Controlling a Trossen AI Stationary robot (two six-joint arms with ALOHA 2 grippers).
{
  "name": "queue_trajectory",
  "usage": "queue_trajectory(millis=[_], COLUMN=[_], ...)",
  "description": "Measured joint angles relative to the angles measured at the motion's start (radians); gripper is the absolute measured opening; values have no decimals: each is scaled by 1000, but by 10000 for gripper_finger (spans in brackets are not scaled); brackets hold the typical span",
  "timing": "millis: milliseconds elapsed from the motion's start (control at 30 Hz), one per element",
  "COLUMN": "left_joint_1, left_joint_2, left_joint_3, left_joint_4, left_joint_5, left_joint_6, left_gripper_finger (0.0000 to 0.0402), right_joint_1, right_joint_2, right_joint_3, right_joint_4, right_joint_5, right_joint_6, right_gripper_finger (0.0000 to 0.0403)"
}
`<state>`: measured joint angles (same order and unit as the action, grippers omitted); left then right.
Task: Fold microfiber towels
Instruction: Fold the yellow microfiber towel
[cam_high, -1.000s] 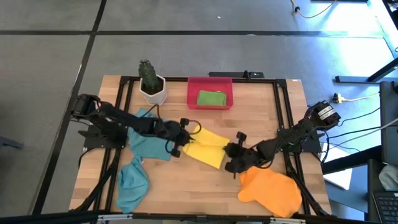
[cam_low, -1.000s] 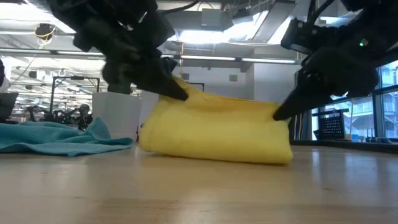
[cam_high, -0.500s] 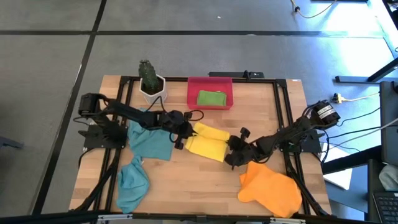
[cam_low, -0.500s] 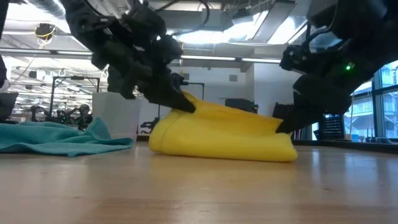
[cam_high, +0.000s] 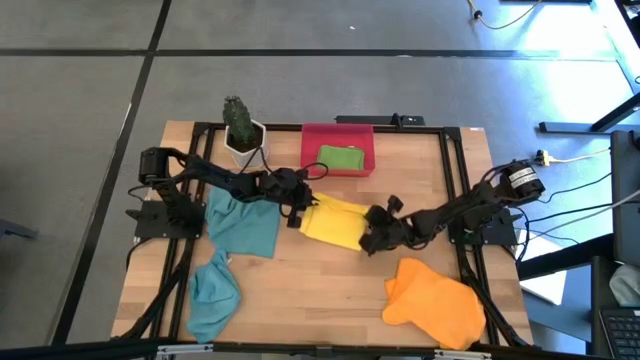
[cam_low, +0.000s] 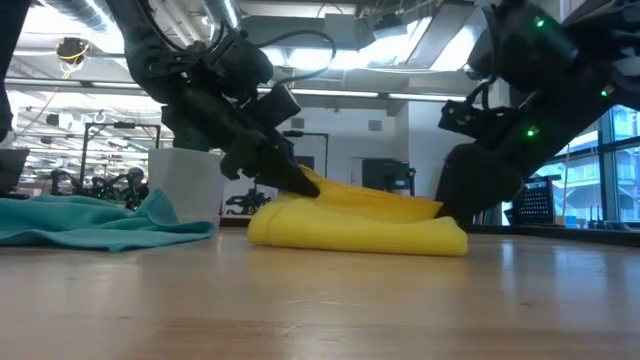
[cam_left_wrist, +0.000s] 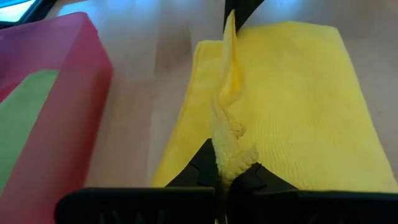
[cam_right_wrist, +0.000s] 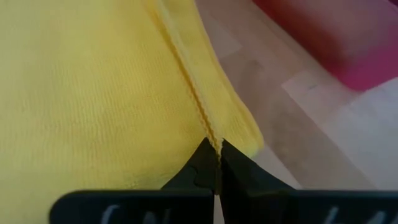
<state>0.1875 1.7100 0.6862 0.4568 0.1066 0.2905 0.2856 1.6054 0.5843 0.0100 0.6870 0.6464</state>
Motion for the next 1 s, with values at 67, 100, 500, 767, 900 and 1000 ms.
queue_trajectory(millis=[67,100,500,767,900,1000], left_joint_1=[0,0,0,-13,-54,-111], left_joint_2=[0,0,-10,-58,-80,-75], left_joint_3=[0,0,-1,-1,-1,-1], left_joint_4=[-3,-3,-1,-1,16,39], left_joint_5=[-12,-13,-169,-174,-145,-88], left_joint_6=[0,0,-1,-6,-41,-80], left_gripper_finger=[1,3,85,91,91,91], right_joint_1=[-10,-15,-34,-34,-34,-35], right_joint_2=[0,0,-2,-47,-117,-163], right_joint_3=[-2,0,5,6,6,6], right_joint_4=[20,23,21,-6,-68,-83], right_joint_5=[0,0,24,31,76,91], right_joint_6=[-25,-32,-56,-83,-82,-86], right_gripper_finger=[9,12,84,135,149,151])
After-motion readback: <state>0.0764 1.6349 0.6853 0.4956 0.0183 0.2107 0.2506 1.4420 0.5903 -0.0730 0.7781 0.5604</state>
